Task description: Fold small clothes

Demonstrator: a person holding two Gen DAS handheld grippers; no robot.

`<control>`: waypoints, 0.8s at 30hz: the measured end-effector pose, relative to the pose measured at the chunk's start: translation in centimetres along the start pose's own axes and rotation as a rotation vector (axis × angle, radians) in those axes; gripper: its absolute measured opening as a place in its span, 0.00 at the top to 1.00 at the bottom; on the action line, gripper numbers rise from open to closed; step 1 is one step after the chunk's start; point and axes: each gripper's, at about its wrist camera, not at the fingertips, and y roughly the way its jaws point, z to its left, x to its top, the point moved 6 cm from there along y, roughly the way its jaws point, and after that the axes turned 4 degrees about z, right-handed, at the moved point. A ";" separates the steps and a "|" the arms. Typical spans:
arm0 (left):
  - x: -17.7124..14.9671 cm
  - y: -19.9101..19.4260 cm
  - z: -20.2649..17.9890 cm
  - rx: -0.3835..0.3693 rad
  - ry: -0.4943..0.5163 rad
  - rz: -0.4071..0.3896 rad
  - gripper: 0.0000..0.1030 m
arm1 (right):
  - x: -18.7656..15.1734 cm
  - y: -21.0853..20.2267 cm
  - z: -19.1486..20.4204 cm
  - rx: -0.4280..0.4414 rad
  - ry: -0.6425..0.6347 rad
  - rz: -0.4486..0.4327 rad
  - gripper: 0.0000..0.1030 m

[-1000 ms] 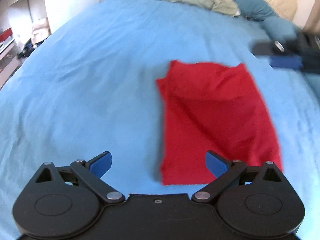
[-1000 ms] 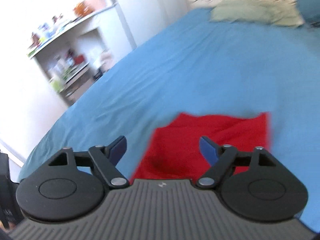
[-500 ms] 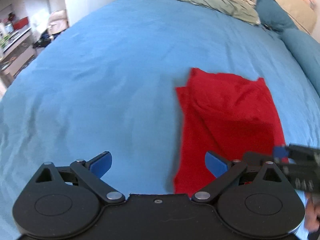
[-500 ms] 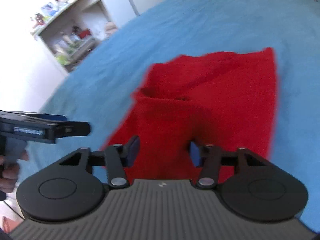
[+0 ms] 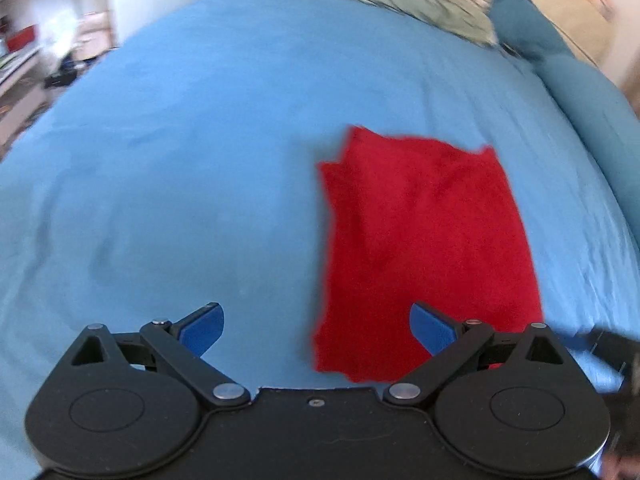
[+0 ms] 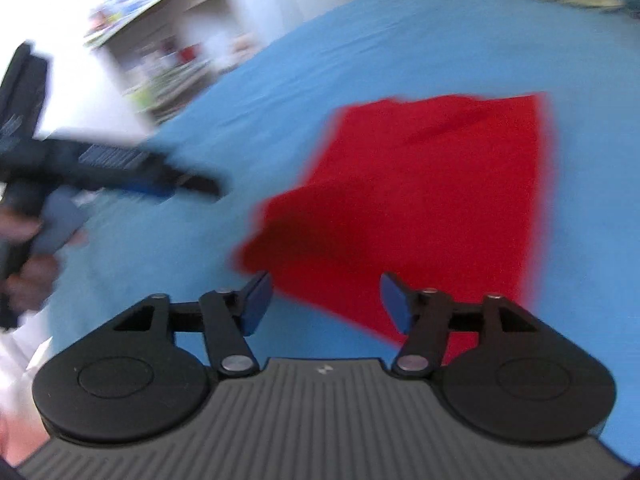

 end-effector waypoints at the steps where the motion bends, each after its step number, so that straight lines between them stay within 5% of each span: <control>1: -0.1 0.6 -0.6 -0.001 0.017 0.005 0.04 | -0.1 -0.2 -1.4 -0.052 0.014 -0.001 0.21; 7: -0.9 4.6 -0.3 0.132 0.023 0.030 0.12 | -3.0 2.5 -7.6 -0.211 0.064 0.095 0.21; 9: -1.3 5.7 1.0 0.207 0.019 0.051 0.12 | -4.5 2.3 -9.1 -0.204 0.064 0.122 0.21; 15: -1.4 5.1 2.2 0.274 0.044 0.096 0.17 | -3.6 0.6 -9.4 -0.186 0.071 0.126 0.20; 19: 0.3 2.3 1.4 0.115 0.036 0.036 0.00 | 0.3 -1.0 -9.1 -0.103 0.104 0.086 0.00; 24: 3.9 4.2 -0.8 -0.036 0.068 0.031 0.00 | 4.9 0.4 -10.7 -0.017 0.178 0.070 0.00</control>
